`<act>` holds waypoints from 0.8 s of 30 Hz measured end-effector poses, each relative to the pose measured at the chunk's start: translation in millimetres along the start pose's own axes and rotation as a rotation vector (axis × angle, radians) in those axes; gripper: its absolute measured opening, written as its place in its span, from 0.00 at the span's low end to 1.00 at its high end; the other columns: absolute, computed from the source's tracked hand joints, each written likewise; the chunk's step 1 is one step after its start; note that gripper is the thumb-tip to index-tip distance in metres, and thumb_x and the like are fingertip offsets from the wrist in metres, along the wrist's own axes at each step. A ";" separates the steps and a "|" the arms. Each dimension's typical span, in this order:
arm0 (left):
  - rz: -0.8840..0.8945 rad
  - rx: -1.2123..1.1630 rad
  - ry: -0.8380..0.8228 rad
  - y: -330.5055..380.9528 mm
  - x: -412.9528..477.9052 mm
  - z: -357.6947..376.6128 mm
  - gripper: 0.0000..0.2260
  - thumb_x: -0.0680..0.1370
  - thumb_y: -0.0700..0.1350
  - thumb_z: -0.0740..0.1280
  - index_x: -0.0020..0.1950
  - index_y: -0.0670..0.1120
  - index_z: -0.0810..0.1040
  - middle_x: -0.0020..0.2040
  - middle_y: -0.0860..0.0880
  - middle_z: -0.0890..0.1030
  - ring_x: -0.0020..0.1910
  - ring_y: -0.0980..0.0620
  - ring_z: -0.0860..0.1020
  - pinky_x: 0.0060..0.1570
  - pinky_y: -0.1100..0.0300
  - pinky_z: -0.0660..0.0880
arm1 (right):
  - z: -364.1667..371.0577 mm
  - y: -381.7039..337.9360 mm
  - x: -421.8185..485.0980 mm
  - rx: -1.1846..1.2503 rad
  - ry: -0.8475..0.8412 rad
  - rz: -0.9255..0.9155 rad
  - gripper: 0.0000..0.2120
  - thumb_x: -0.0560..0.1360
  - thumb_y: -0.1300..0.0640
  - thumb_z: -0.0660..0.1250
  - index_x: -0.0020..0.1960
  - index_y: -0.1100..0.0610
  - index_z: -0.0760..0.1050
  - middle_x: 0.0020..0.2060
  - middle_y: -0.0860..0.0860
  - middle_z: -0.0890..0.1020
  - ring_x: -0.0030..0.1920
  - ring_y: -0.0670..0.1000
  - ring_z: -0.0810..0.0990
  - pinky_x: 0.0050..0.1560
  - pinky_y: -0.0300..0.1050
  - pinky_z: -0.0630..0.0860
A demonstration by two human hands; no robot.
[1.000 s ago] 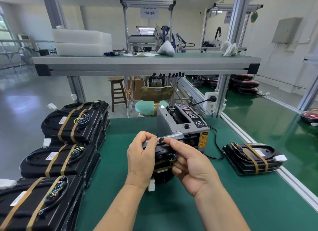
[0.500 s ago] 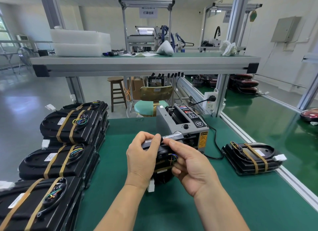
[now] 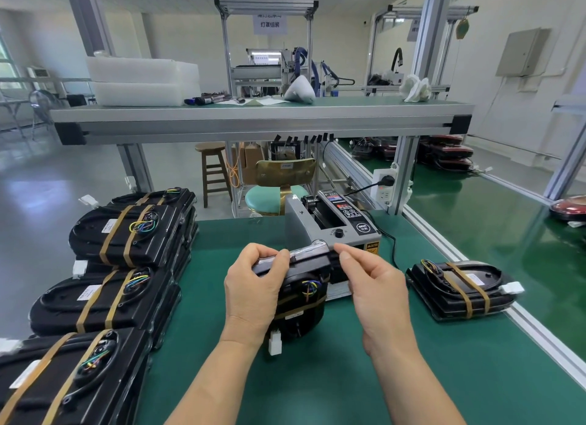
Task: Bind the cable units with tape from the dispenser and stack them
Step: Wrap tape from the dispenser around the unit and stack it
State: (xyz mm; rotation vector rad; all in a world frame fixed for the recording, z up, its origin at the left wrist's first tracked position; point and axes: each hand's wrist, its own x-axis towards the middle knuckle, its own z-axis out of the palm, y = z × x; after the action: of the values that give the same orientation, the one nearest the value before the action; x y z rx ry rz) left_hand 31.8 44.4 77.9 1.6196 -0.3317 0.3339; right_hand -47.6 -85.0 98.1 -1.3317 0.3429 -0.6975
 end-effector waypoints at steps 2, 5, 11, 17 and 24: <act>0.004 0.008 -0.015 1.0 -0.8 -0.2 0.09 0.70 0.56 0.71 0.38 0.52 0.77 0.36 0.55 0.81 0.36 0.57 0.78 0.40 0.62 0.75 | -0.5 5.3 -1.1 -0.022 -0.031 -0.004 0.12 0.78 0.63 0.67 0.49 0.48 0.85 0.44 0.44 0.87 0.46 0.40 0.84 0.44 0.30 0.75; -0.021 0.024 -0.035 3.3 0.0 -3.0 0.12 0.66 0.58 0.73 0.38 0.51 0.77 0.36 0.54 0.81 0.37 0.56 0.78 0.39 0.64 0.75 | 4.6 12.6 -6.7 0.091 -0.113 0.057 0.15 0.80 0.66 0.63 0.54 0.49 0.83 0.43 0.44 0.87 0.41 0.39 0.83 0.40 0.29 0.75; -0.134 0.081 -0.166 10.7 21.6 -21.8 0.14 0.66 0.52 0.77 0.36 0.46 0.76 0.30 0.54 0.78 0.30 0.59 0.72 0.33 0.62 0.67 | 7.0 27.0 -2.9 0.129 -0.117 0.124 0.14 0.79 0.66 0.63 0.55 0.52 0.84 0.26 0.45 0.73 0.26 0.40 0.68 0.29 0.29 0.67; -0.134 0.087 -0.252 15.5 26.8 -35.6 0.10 0.74 0.44 0.74 0.37 0.43 0.75 0.31 0.52 0.76 0.31 0.56 0.71 0.33 0.64 0.66 | -12.4 42.9 45.8 0.091 0.217 0.318 0.03 0.76 0.64 0.68 0.47 0.61 0.80 0.31 0.49 0.76 0.27 0.45 0.68 0.24 0.34 0.65; 0.051 0.502 -0.379 37.9 30.8 -38.8 0.18 0.79 0.34 0.60 0.55 0.56 0.81 0.49 0.56 0.82 0.53 0.55 0.77 0.55 0.60 0.71 | -15.1 56.0 69.7 0.046 0.257 0.422 0.06 0.76 0.66 0.66 0.40 0.60 0.76 0.32 0.52 0.74 0.27 0.46 0.68 0.19 0.34 0.63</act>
State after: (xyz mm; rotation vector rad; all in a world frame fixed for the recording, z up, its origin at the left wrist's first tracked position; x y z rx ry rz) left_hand 43.9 79.9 127.7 2.1761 -0.6129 0.1500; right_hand 10.7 -136.8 51.8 -1.0790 0.7847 -0.5143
